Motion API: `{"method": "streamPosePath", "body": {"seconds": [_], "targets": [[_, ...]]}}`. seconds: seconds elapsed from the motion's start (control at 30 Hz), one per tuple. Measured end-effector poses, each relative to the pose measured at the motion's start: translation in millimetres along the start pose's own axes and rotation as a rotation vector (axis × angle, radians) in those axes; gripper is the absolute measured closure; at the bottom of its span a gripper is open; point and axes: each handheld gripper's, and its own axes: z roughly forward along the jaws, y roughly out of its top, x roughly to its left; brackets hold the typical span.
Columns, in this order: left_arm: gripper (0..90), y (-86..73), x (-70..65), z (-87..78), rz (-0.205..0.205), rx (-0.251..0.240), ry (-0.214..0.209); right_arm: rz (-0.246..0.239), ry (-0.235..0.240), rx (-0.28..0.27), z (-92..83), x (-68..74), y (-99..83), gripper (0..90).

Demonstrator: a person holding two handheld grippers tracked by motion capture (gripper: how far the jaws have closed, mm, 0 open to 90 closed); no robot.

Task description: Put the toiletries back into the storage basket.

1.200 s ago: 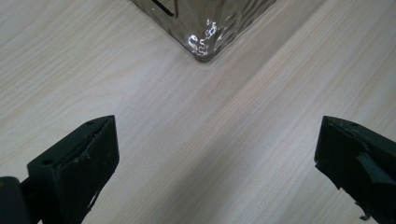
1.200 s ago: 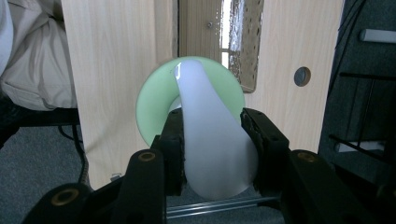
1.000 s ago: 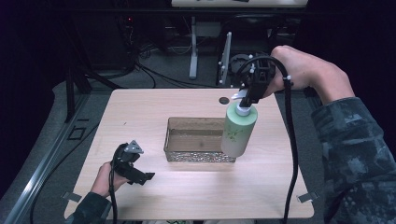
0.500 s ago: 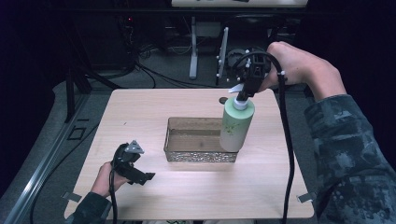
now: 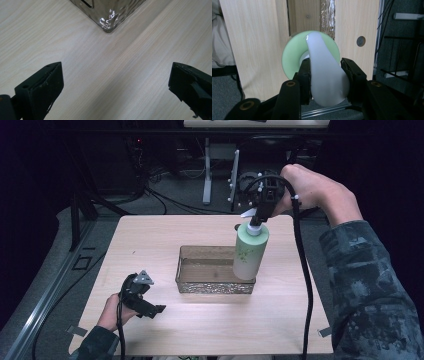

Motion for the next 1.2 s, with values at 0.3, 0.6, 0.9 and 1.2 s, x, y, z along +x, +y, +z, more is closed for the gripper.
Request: {"method": "streamPosePath", "body": {"seconds": [0.3,0.6,0.9,1.2], "targets": [[0.0,0.0,-0.1,0.0,0.002,0.000,-0.003,-0.012,-0.007,-0.005,5.1,-0.9,6.9,62.9],[0.0,-0.7,-0.2,0.1,-0.003,-0.003,0.001,-0.005,0.001,-0.009,11.0,-4.2,13.1,62.9],[0.0,-0.6,-0.9,0.6,0.005,0.004,-0.007,0.005,0.002,-0.011,19.8,-6.4,14.8,63.0],[0.0,-0.4,-2.0,1.5,0.004,0.007,-0.007,0.015,0.008,-0.006,29.4,-7.3,13.3,62.9]]}}
